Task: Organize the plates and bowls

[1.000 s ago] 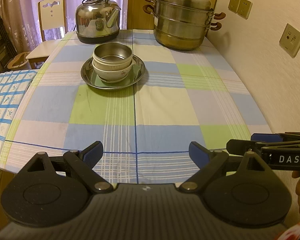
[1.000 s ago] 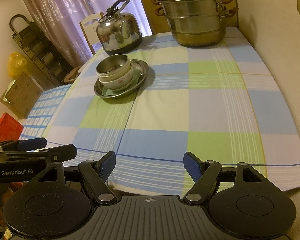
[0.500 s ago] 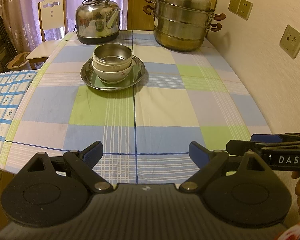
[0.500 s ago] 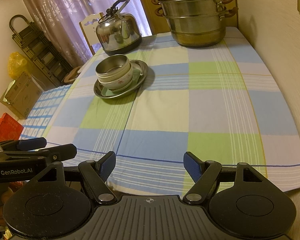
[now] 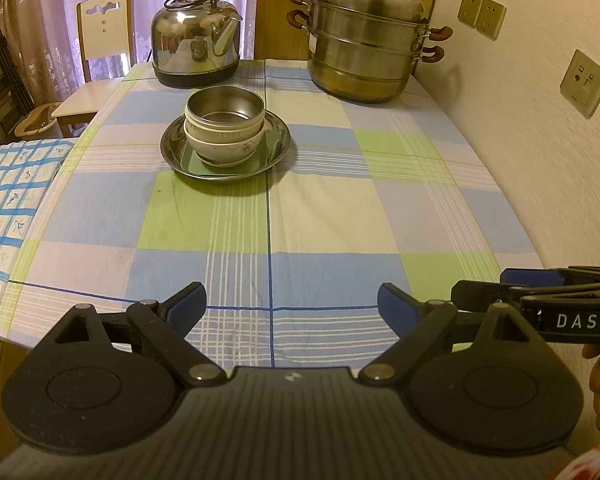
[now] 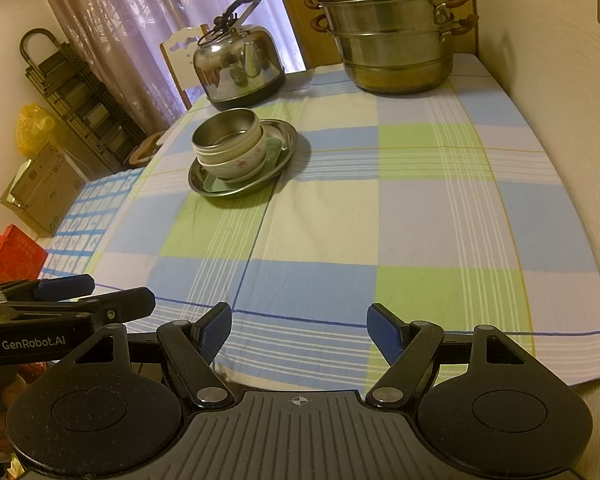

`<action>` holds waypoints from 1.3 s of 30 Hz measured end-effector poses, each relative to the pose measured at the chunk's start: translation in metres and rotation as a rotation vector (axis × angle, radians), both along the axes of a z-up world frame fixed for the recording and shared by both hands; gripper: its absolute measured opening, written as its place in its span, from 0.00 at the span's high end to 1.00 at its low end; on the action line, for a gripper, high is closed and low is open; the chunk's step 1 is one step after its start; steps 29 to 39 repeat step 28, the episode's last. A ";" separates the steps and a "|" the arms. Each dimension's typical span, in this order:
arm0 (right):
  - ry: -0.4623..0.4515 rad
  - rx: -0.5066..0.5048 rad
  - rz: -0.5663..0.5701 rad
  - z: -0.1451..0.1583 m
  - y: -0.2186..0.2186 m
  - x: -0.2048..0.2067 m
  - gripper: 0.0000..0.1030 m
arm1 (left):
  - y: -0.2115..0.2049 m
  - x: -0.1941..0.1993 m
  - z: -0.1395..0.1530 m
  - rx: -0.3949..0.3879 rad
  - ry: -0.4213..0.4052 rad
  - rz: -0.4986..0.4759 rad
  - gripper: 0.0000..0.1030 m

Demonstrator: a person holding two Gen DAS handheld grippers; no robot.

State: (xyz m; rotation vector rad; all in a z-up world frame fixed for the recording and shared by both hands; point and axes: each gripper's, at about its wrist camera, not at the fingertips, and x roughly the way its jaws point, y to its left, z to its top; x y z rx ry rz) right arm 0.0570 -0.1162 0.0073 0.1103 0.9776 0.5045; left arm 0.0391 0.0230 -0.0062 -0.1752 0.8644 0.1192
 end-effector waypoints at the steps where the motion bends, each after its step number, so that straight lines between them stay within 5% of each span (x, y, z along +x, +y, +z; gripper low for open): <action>1: 0.000 0.000 0.000 0.000 0.000 0.000 0.28 | 0.000 0.000 0.000 0.001 0.000 0.001 0.11; 39: 0.000 -0.004 0.009 0.000 0.004 0.000 0.28 | 0.003 0.004 0.000 -0.004 0.005 0.008 0.11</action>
